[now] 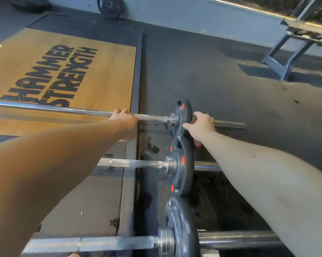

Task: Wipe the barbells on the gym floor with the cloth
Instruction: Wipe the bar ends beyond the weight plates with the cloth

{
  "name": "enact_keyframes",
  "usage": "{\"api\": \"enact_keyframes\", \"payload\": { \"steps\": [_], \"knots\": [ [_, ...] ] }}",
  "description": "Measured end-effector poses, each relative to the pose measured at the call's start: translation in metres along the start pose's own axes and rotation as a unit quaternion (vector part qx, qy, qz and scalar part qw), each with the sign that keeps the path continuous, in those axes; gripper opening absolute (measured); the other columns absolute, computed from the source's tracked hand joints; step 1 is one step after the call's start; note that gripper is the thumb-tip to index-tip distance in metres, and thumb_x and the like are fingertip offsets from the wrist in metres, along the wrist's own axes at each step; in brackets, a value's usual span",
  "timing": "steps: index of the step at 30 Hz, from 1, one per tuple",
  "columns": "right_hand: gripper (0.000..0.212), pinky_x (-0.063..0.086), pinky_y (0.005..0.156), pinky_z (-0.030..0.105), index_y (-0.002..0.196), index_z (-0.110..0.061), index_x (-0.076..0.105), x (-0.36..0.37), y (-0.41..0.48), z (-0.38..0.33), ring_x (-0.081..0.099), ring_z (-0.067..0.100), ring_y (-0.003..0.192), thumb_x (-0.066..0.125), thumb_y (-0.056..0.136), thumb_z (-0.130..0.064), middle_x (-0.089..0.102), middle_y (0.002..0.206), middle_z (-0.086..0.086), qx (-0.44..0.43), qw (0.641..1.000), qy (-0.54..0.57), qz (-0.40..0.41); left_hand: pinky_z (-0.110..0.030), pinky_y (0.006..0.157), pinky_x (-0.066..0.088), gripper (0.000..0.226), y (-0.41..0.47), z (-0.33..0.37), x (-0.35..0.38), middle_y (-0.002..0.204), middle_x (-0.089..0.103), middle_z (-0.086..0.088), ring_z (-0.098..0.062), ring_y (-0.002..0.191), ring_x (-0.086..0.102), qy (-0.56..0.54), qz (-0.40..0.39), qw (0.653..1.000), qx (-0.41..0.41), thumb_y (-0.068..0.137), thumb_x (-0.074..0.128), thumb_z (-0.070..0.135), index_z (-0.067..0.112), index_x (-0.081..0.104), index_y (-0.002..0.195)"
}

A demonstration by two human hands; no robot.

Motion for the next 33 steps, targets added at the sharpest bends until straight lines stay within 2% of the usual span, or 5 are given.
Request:
{"api": "enact_keyframes", "payload": {
  "steps": [9, 15, 18, 22, 33],
  "knots": [
    [0.096, 0.048, 0.085, 0.041, 0.162, -0.035, 0.006, 0.058, 0.077, 0.018, 0.034, 0.029, 0.133, 0.069, 0.092, -0.050, 0.041, 0.145, 0.006, -0.066, 0.990, -0.124, -0.010, -0.050, 0.111, 0.038, 0.074, 0.115, 0.011, 0.043, 0.156, 0.026, -0.009, -0.036, 0.139, 0.033, -0.096, -0.022, 0.995, -0.019, 0.089, 0.065, 0.025, 0.025, 0.027, 0.153],
    [0.100, 0.052, 0.082, 0.042, 0.160, -0.042, -0.003, 0.079, 0.106, 0.028, 0.050, 0.030, 0.121, 0.067, 0.090, -0.060, 0.050, 0.133, 0.009, -0.081, 0.983, -0.166, 0.001, -0.054, 0.123, 0.018, 0.098, 0.185, 0.023, 0.079, 0.164, 0.020, -0.008, -0.035, 0.147, 0.028, -0.028, -0.050, 0.998, 0.014, 0.095, 0.063, 0.038, 0.026, -0.008, 0.162],
    [0.103, 0.057, 0.080, 0.042, 0.158, -0.046, -0.004, 0.083, 0.117, 0.035, 0.059, 0.028, 0.109, 0.069, 0.087, -0.062, 0.056, 0.120, 0.007, -0.077, 0.988, -0.133, 0.002, -0.054, 0.122, 0.021, 0.089, 0.211, 0.030, 0.097, 0.155, 0.037, -0.009, -0.035, 0.141, 0.038, 0.005, -0.040, 0.999, 0.017, 0.098, 0.061, 0.037, 0.023, 0.001, 0.162],
    [0.093, 0.061, 0.078, 0.041, 0.161, -0.044, 0.008, 0.091, 0.122, 0.036, 0.063, 0.022, 0.099, 0.071, 0.093, -0.039, 0.058, 0.112, 0.002, -0.083, 0.994, -0.047, 0.055, -0.045, 0.109, 0.040, 0.058, 0.229, 0.035, 0.095, 0.134, 0.054, -0.007, -0.031, 0.125, 0.054, 0.039, 0.008, 0.999, 0.011, 0.098, 0.061, 0.026, 0.022, 0.027, 0.145],
    [0.084, 0.043, 0.074, 0.033, 0.158, -0.051, 0.021, 0.077, 0.144, 0.041, 0.061, 0.024, 0.108, 0.071, 0.092, -0.034, 0.060, 0.112, 0.000, 0.004, 0.999, 0.009, 0.046, -0.037, 0.068, 0.045, 0.051, 0.241, 0.022, 0.087, 0.115, 0.059, -0.005, -0.027, 0.104, 0.058, -0.048, 0.006, 0.999, 0.012, 0.091, 0.068, 0.011, 0.022, 0.038, 0.131]
  ]
}}
Point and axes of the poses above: each hand's wrist, its own y-axis towards the middle knuckle, its own x-axis out of the palm, z = x × y, the point moved 4 cm from there along y, towards the middle knuckle
